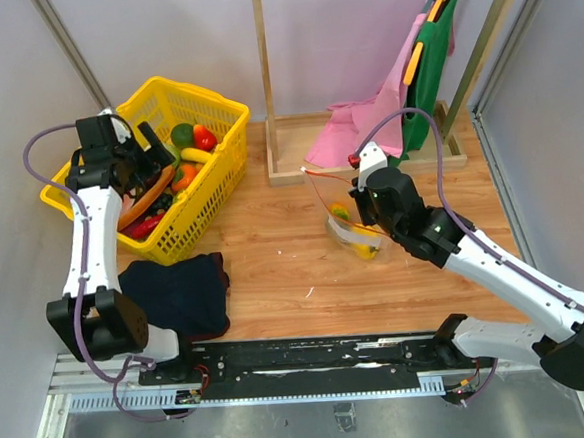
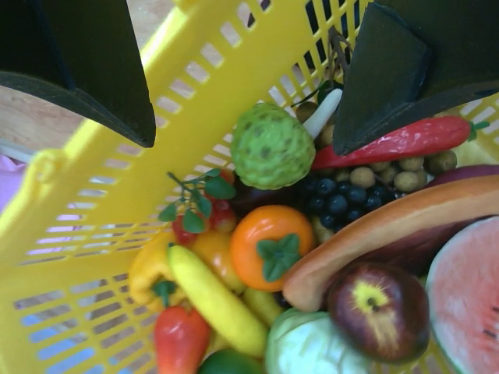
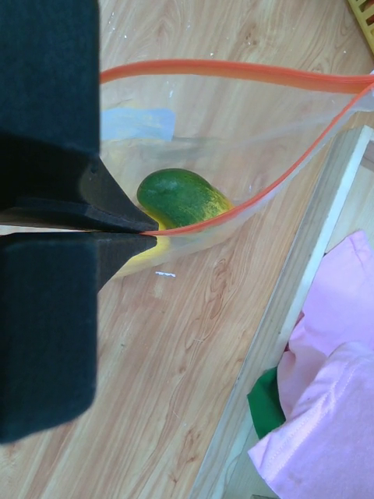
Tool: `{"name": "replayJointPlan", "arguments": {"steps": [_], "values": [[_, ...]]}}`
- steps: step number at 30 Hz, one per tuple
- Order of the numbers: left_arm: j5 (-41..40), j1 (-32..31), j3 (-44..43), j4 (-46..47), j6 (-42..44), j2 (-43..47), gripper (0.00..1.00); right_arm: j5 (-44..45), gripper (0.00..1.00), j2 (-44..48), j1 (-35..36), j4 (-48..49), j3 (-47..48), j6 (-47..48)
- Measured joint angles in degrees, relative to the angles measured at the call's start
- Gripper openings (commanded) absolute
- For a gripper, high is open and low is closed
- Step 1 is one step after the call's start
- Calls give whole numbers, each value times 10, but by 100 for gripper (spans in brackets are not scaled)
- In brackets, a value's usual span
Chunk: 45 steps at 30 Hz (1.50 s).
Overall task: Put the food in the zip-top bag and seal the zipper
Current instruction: Pick up the fake fruit from the bin.
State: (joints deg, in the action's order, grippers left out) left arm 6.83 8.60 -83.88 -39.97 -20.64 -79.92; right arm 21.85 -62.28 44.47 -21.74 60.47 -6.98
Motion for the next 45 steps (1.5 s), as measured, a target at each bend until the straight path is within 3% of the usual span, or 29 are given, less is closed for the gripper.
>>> {"name": "replayJointPlan", "arguments": {"steps": [6,24,30,38,45], "values": [[19,28,34,0,-3,-49,99,-9,1,-8,0,0,0,0],[115,29,122,50,-9,-141,99,-25,1,-11,0,0,7,0],[156,29,136,74,-16,-172,87,-29,1,-13,0,0,8,0],[160,29,138,87,-15,-169,54,-36,1,-20,0,0,11,0],[140,29,142,81,-15,-137,46,-38,1,-21,0,-7,19,0]]}}
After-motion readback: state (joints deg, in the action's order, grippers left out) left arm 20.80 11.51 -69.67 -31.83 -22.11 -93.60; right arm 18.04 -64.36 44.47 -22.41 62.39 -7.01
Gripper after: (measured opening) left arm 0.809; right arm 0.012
